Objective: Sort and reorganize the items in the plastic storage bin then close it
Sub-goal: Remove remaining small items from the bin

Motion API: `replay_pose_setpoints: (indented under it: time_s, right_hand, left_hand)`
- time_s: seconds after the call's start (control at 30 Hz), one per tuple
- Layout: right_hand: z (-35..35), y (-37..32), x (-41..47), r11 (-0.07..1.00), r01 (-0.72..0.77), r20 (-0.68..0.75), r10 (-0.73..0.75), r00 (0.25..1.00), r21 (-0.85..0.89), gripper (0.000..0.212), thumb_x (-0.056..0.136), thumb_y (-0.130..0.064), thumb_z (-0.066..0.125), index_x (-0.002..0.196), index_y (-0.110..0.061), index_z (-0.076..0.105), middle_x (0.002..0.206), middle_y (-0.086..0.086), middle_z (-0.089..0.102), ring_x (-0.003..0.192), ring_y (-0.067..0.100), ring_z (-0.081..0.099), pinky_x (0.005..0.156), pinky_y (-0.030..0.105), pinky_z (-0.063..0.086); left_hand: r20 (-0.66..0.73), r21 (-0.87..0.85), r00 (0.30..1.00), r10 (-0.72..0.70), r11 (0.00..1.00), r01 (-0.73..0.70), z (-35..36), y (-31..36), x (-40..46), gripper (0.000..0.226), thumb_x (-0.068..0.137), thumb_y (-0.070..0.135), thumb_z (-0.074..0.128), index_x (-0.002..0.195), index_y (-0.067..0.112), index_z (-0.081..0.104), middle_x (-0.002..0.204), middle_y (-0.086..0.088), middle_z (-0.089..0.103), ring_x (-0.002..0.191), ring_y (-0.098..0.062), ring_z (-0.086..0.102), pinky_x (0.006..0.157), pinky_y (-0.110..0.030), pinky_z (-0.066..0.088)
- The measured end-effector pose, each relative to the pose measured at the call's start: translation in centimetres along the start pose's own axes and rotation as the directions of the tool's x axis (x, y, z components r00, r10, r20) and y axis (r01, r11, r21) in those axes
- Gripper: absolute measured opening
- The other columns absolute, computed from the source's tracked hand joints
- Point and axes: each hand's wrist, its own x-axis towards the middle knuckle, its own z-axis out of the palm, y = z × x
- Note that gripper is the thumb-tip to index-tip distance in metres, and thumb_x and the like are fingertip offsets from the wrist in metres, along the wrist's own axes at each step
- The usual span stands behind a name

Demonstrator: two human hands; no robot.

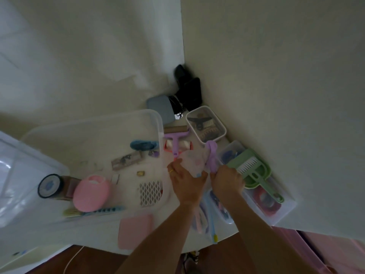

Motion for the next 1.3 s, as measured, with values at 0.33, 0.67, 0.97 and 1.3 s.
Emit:
replay_pose_setpoints:
  time_s: [0.33,0.67,0.97,1.3]
  right_hand:
    - [-4.4,-0.4,0.0,0.635,-0.21,0.228,0.054,0.972,0.744,0.053,0.08,-0.065,0.065,0.052,-0.02,0.06,0.052,0.007,0.058,0.049,0.022,0.053,0.052,0.028,0.043]
    - [-13.9,2.0,-2.1,0.487,-0.126,0.289,-0.276,0.917,0.864,0.056,0.062,0.01,0.049,0.093,-0.025,0.08,0.084,0.026,0.066,0.049,0.019,0.033,0.037,0.02,0.022]
    - [-21.2,-6.6,-8.7,0.831,0.528,-0.087,-0.521,0.849,0.173,0.038,0.064,-0.064,0.08,0.086,-0.048,0.053,0.073,-0.022,0.056,0.07,-0.005,0.056,0.062,0.006,0.037]
    - [-21.7,-13.9,-10.2,0.734,0.667,0.116,-0.656,0.745,-0.131,0.073,0.05,-0.063,0.085,0.108,-0.029,0.06,0.097,-0.011,0.066,0.085,0.01,0.064,0.081,0.03,0.055]
  left_hand:
    - [-0.121,-0.205,0.97,0.209,0.951,-0.23,-3.3,3.0,0.0,0.091,0.061,0.041,0.092,0.132,0.006,0.048,0.13,-0.007,0.051,0.116,-0.011,0.05,0.099,-0.014,0.042]
    - [-0.066,-0.267,0.889,0.454,0.85,-0.454,-9.9,8.8,0.1,0.1,0.066,0.054,0.083,0.144,0.009,0.039,0.139,0.0,0.049,0.126,-0.014,0.046,0.107,-0.025,0.039]
    - [-0.068,-0.35,0.861,0.504,0.796,-0.493,-17.4,9.3,1.6,0.094,0.056,0.047,0.087,0.136,0.02,0.046,0.124,0.019,0.042,0.118,-0.014,0.052,0.097,-0.024,0.047]
    - [0.053,-0.338,0.899,0.434,0.855,-0.393,-23.9,5.6,3.7,0.108,0.051,0.062,0.088,0.142,0.026,0.042,0.123,0.017,0.063,0.109,-0.005,0.064,0.088,-0.025,0.054]
